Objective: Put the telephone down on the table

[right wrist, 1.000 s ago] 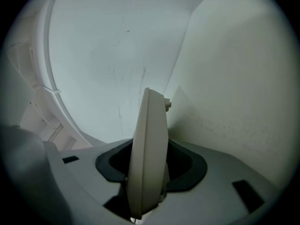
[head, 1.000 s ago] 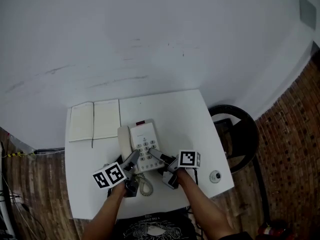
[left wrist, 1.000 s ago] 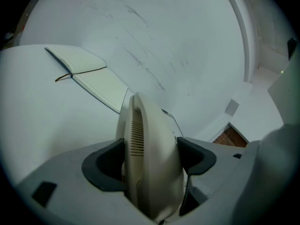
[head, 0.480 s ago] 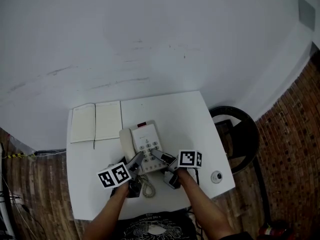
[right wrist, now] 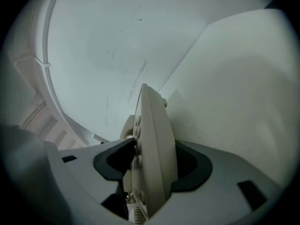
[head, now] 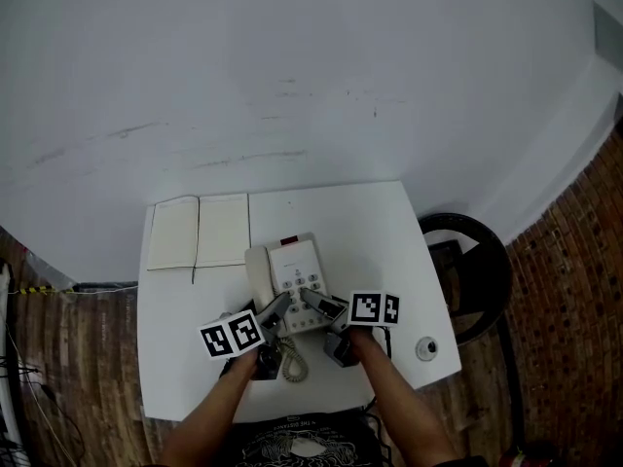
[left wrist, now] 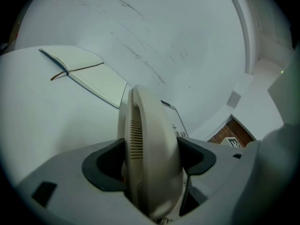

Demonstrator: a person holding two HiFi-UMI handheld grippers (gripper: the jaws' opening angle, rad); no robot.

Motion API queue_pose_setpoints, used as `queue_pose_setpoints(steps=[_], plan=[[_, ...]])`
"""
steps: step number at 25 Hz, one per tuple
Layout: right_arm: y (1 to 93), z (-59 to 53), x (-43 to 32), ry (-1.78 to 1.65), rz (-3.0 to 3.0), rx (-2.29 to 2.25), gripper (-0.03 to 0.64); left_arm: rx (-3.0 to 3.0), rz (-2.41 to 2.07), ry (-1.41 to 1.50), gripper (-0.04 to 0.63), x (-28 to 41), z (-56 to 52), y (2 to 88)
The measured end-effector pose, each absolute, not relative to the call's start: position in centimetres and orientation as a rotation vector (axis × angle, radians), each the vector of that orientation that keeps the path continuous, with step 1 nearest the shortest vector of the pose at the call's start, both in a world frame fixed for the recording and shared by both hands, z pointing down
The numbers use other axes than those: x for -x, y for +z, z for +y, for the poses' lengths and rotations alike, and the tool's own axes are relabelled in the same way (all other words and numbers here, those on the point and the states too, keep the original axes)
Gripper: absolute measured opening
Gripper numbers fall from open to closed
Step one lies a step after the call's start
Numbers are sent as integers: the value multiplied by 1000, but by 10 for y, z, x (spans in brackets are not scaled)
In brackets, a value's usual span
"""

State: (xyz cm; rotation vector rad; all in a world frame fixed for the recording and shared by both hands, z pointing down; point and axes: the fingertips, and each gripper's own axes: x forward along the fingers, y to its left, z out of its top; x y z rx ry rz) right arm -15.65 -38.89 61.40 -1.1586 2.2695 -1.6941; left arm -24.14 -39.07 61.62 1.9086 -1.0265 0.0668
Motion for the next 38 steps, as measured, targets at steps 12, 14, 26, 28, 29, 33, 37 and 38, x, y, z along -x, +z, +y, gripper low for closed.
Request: queue_pose_setpoints(steps=[12,14,26,28,29,33,37,38], plan=[[628,-383,136,-1578,2534,1569,281,-1996,-1013,175,351,232,-389,615],[624,-384,132,-1532,2563,1613,259,-2002,-1029,210,350,233,-389,615],[567,-381,115,-1302,2626,1654,190,-2139,-1164,226,341,249,-391,553],[551,-380,113,-1236,2647,1657,179,-2179,-1184,222,337,249,-389,536],[542,-379,113,-1201,2658,1655,175,-2201,-1193,223,334,249,-387,527],[505,-374,111,-1054,2700,1650,155,-2290,-1237,222,320,246,-380,491],[467,-366,109,-892,2727,1651,133,-2380,-1295,214,283,245,-371,453],[457,-364,108,-851,2732,1652,130,-2400,-1313,209,277,246,-369,444]])
